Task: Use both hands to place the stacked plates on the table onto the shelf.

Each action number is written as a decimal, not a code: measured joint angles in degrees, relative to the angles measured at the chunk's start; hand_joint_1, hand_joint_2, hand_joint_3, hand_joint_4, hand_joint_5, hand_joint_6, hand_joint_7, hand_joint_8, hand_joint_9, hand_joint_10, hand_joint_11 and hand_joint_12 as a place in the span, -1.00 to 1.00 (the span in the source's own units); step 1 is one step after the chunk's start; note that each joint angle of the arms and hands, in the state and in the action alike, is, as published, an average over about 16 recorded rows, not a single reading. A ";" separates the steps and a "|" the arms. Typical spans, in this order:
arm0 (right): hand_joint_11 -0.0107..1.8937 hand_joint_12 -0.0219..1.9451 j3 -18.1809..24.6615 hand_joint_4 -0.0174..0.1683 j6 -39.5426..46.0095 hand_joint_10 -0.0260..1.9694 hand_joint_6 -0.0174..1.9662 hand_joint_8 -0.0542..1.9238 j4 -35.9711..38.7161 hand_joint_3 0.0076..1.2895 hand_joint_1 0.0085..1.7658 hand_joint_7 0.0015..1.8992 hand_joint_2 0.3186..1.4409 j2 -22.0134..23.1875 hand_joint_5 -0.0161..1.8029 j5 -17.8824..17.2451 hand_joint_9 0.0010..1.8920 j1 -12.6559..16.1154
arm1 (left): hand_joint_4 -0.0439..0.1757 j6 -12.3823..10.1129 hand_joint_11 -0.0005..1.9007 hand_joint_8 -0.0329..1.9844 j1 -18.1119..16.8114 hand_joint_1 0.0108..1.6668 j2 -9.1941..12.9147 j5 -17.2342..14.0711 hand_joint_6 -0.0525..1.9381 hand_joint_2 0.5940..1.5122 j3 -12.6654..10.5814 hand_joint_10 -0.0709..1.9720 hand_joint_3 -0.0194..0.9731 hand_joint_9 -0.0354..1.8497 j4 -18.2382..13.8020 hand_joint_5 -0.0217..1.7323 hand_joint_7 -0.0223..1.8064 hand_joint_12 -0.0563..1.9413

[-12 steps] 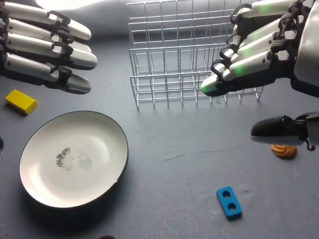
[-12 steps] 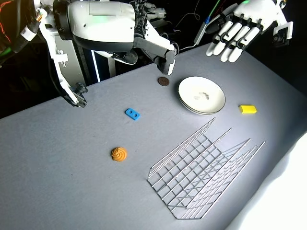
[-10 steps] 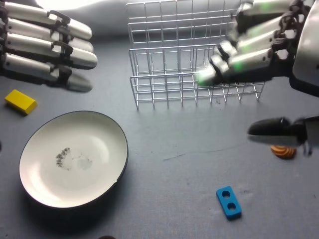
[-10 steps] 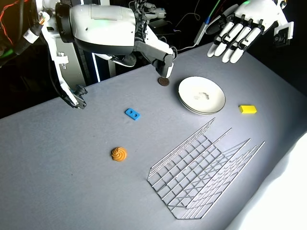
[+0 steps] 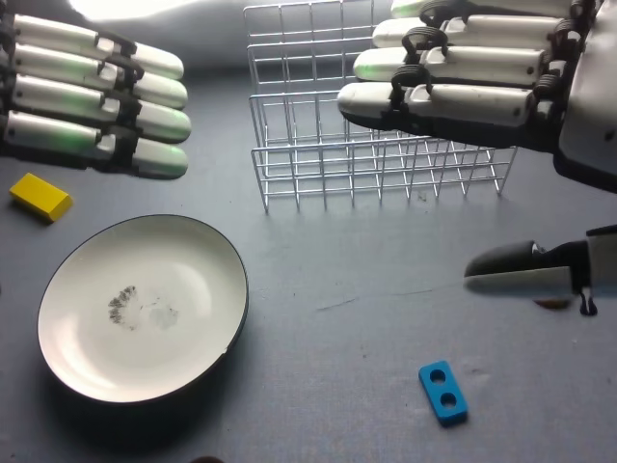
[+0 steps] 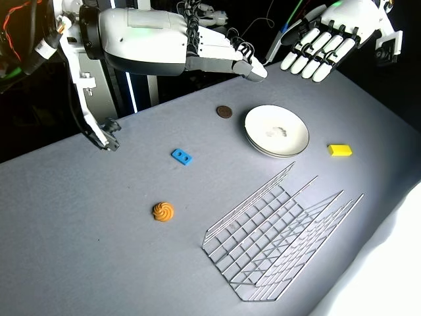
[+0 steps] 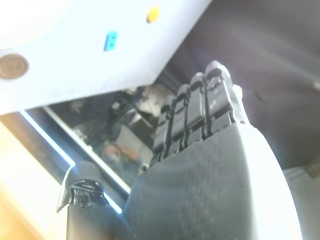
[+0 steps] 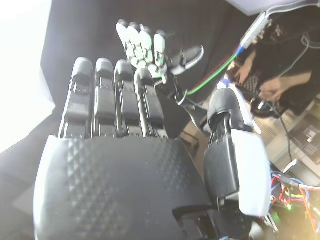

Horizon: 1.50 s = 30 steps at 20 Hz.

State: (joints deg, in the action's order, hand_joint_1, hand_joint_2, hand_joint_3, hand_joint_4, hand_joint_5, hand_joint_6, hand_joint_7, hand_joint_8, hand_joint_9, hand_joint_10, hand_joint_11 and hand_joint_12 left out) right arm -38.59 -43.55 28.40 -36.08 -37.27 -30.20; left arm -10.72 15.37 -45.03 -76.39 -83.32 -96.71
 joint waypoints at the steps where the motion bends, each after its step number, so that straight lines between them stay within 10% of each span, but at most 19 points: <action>1: -0.98 -0.59 0.00 -0.77 -0.40 -0.96 -0.96 -0.93 0.00 -0.99 -0.41 -0.84 0.47 -0.07 -0.83 0.01 -0.85 0.00 | -0.57 0.48 -0.98 -0.98 0.80 -0.99 -0.12 0.00 -0.95 0.13 -0.07 -0.93 -0.90 -0.94 -0.08 -0.91 -0.94 -0.94; 11: -0.98 -0.42 0.00 -0.76 -5.10 -0.96 -0.96 -0.93 -0.55 -0.99 0.26 -0.87 0.34 -1.31 -0.79 0.31 -0.86 -0.97 | -0.57 9.08 -0.98 -0.98 16.82 -0.99 -2.80 0.75 -0.95 0.15 -3.03 -0.93 -0.89 -0.94 3.73 -0.91 -0.94 -0.94; 20: -0.97 -0.50 -0.01 -0.76 -13.14 -0.96 -0.96 -0.93 -4.06 -0.99 0.34 -0.91 0.39 -5.36 -0.76 0.02 -0.89 -4.18 | -0.59 15.21 -0.98 -0.98 32.29 -0.99 -7.39 1.64 -0.95 0.16 -9.98 -0.93 -0.90 -0.94 10.89 -0.92 -0.94 -0.94; 30: -0.97 -0.68 -0.35 -0.77 -19.16 -0.96 -0.96 -0.93 -6.97 -0.99 0.32 -0.96 0.36 -10.81 -0.86 1.37 -0.94 -5.69 | -0.59 17.84 -0.98 -0.96 38.92 -0.99 -11.03 1.98 -0.95 0.16 -16.31 -0.93 -0.91 -0.93 14.02 -0.89 -0.92 -0.94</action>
State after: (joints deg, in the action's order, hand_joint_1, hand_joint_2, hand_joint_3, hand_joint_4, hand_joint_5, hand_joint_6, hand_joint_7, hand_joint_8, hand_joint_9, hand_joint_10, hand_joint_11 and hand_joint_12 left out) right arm -38.94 -62.71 21.43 -46.88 -35.91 -35.89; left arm 7.12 54.29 -56.06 -74.41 -99.62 -82.69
